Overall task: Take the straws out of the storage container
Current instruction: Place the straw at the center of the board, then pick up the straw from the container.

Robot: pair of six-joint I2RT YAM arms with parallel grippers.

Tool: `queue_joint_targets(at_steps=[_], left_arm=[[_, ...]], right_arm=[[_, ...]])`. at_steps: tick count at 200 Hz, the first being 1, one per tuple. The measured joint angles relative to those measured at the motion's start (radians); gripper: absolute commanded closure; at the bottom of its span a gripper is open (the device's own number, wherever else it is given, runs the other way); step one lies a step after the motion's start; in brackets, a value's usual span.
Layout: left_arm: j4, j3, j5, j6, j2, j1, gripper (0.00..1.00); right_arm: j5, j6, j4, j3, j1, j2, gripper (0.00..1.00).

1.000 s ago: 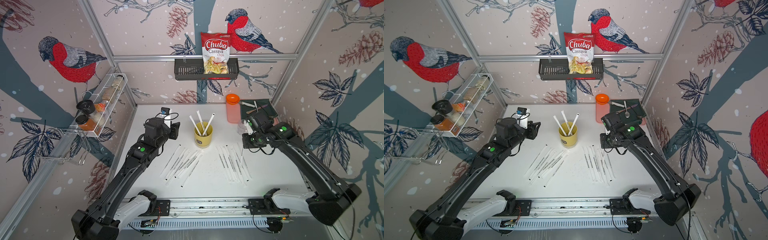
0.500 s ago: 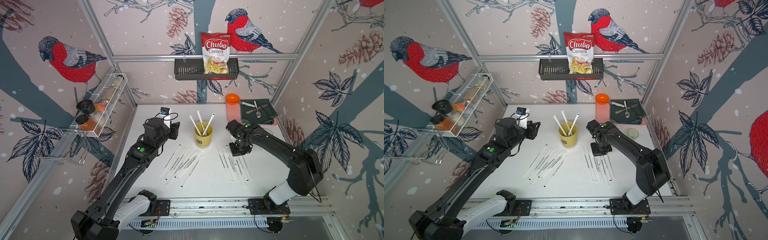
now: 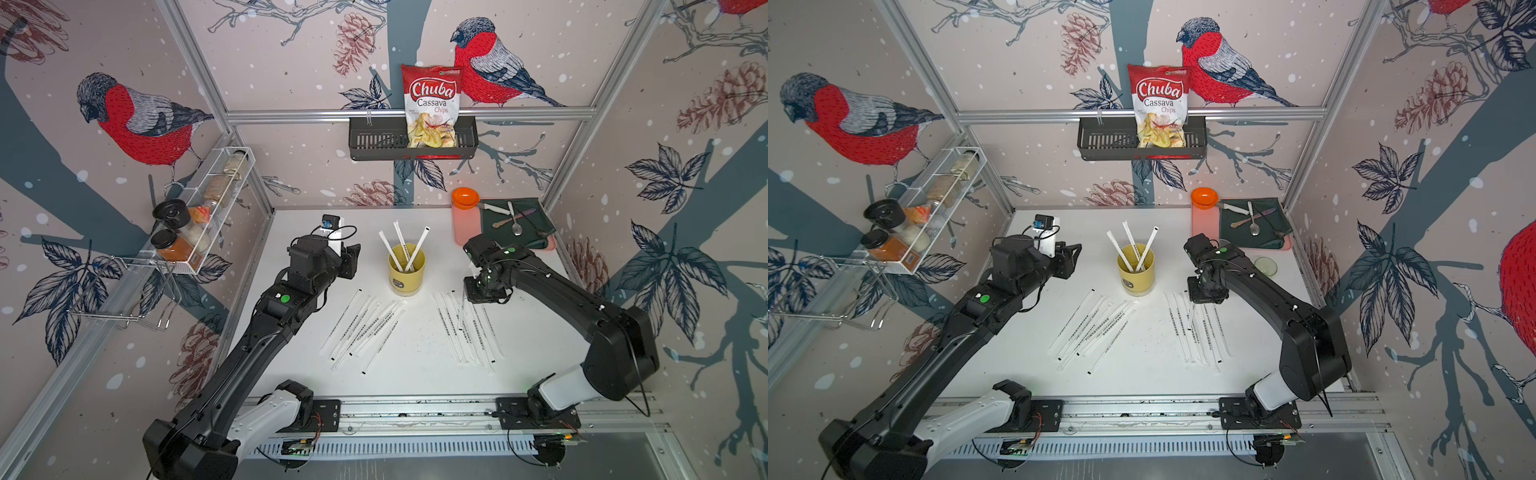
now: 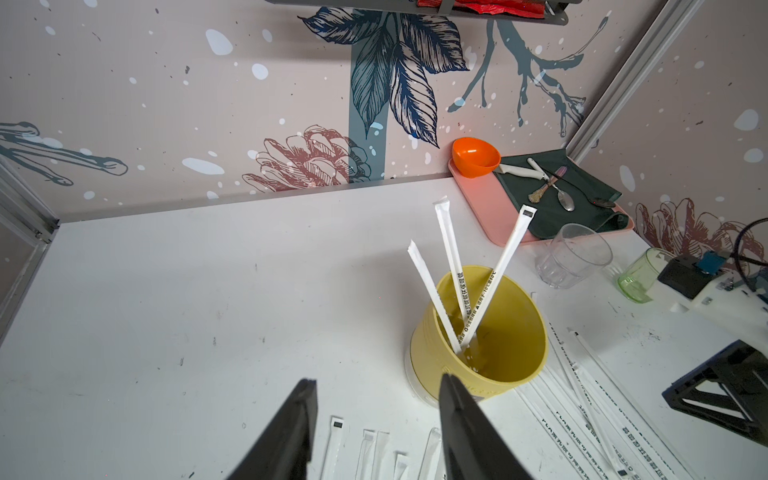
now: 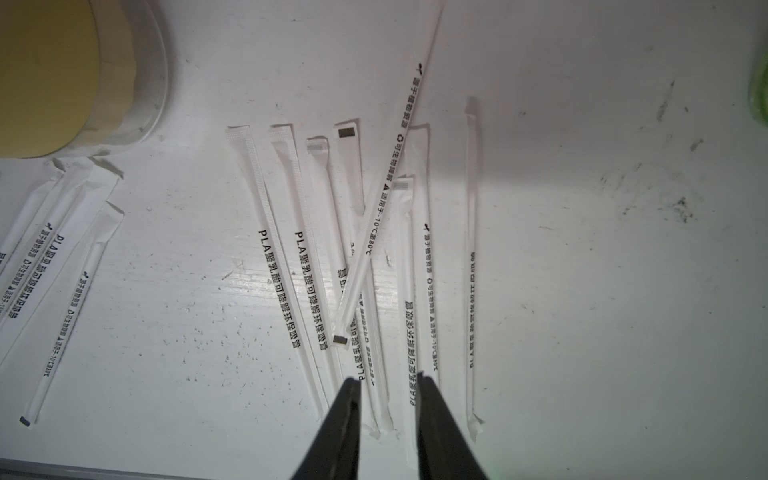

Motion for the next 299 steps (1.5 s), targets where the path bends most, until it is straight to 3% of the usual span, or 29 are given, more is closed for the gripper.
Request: queue_joint_targets(at_steps=[31, 69, 139, 239, 299], left_arm=[[0.079, -0.023, 0.083, -0.085, 0.111, 0.000, 0.47], [0.203, -0.038, 0.190, -0.204, 0.276, 0.000, 0.47], [0.281, 0.081, 0.238, -0.248, 0.469, 0.000, 0.52], [0.242, 0.205, 0.247, -0.199, 0.573, 0.000, 0.87], [0.162, 0.258, 0.247, -0.164, 0.547, 0.000, 0.96]], right_arm=[[-0.041, 0.040, 0.161, -0.067, -0.070, -0.099, 0.69], [-0.111, 0.053, 0.315, -0.085, -0.072, -0.161, 0.69], [-0.126, 0.040, 0.365, -0.117, -0.082, -0.211, 0.71], [-0.141, 0.018, 0.377, -0.154, -0.102, -0.234, 0.73], [-0.144, 0.018, 0.385, -0.161, -0.105, -0.239, 0.73]])
